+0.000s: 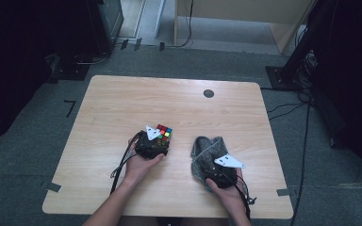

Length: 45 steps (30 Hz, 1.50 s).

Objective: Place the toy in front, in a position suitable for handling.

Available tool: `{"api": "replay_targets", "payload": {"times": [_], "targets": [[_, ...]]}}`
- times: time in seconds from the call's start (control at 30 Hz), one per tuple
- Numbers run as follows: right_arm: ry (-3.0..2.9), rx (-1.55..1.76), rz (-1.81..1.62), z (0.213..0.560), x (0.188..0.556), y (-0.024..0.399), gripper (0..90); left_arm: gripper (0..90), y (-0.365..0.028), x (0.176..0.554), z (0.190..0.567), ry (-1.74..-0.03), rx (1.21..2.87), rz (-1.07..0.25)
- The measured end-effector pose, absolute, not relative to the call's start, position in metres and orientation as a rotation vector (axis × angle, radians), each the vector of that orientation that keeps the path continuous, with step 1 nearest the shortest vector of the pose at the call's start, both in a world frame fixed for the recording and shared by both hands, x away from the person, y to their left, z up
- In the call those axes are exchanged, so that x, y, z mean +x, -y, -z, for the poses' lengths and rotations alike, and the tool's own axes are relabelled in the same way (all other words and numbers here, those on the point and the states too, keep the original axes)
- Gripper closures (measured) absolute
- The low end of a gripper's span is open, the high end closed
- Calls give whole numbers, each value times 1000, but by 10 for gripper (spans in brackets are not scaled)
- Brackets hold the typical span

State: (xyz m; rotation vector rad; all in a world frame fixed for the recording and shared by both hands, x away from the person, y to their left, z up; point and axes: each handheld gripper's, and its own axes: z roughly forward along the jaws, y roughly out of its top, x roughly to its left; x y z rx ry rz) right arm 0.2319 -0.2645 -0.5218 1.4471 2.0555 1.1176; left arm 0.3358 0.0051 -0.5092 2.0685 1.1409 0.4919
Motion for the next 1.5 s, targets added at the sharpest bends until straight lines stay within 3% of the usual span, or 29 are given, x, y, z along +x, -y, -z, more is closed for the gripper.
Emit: {"api": "replay_targets", "payload": {"times": [0.13,0.53,0.7,0.83,1.03,1.23,1.5], "targets": [[-2058,1443,-1114,522,232,264,494,207,-1,336,513,-1204,2089,-498],[-2060,1440,-1110,522,232,264,488,173,6,343,515,-1281,2091,-515],[-2061,1436,-1106,522,231,263,485,214,10,345,515,-1257,2098,-516],[-2062,1433,-1103,522,231,263,482,337,11,345,514,-1222,2098,-515],[-2069,1420,-1099,522,231,262,455,342,4,342,512,-1195,2114,-502],[-2074,1397,-1168,519,228,266,345,342,-13,329,502,-1160,2097,-464],[-2015,1304,-1179,488,220,274,333,342,-41,302,491,-1106,2087,-415]]}}
